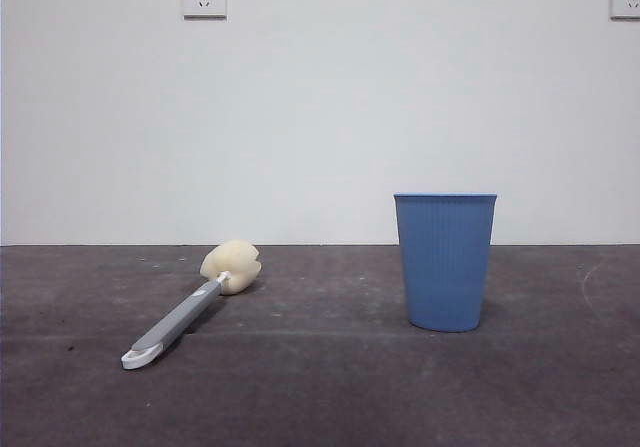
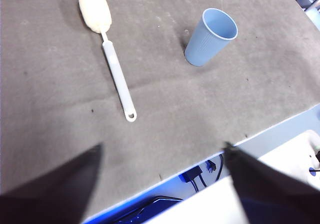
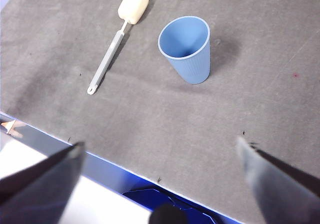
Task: Pick up the cup brush,pick up the cup,insert the brush into the cup,clean the cup,put the cup brush back,put the cup back to the fixed position on the table
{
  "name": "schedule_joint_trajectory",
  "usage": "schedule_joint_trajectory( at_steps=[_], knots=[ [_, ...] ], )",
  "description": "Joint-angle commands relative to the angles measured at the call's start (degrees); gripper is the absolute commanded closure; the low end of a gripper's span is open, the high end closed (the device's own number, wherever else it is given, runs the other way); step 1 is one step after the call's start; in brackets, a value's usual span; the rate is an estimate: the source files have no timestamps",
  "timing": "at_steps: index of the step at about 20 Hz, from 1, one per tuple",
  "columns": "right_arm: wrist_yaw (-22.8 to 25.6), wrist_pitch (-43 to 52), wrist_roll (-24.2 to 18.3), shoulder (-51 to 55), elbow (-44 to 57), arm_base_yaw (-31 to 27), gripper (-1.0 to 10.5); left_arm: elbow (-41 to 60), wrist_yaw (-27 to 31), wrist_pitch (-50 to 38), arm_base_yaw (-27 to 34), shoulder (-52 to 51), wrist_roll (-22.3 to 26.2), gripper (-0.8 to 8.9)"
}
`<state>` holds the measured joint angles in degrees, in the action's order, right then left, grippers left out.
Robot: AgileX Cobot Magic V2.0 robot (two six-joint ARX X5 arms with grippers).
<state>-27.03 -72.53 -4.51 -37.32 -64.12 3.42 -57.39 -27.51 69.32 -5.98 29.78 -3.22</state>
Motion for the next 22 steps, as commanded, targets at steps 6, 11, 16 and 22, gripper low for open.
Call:
schedule_joint_trajectory(
  at_steps=[6, 11, 16, 22],
  knots=[
    [-0.1, 0.3, -0.2, 0.1, -0.1, 0.1, 3.8, -0.1, 1.4, -9.4, -7.7, 15.8, -2.3, 1.63],
    [-0.1, 0.5, -0.2, 0.1, -0.1, 0.1, 3.8, -0.1, 15.4, -19.1, -21.2, 30.5, -7.4, 1.63],
    [-0.1, 0.5, -0.2, 0.1, -0.1, 0.1, 3.8, -0.1, 27.9, -26.4, -28.2, 45.7, -13.1, 1.63],
    [0.0, 1.0, -0.2, 0.0, -0.1, 0.1, 3.8, -0.1, 30.3, -32.2, -29.0, 57.8, -16.7, 2.25]
  ],
)
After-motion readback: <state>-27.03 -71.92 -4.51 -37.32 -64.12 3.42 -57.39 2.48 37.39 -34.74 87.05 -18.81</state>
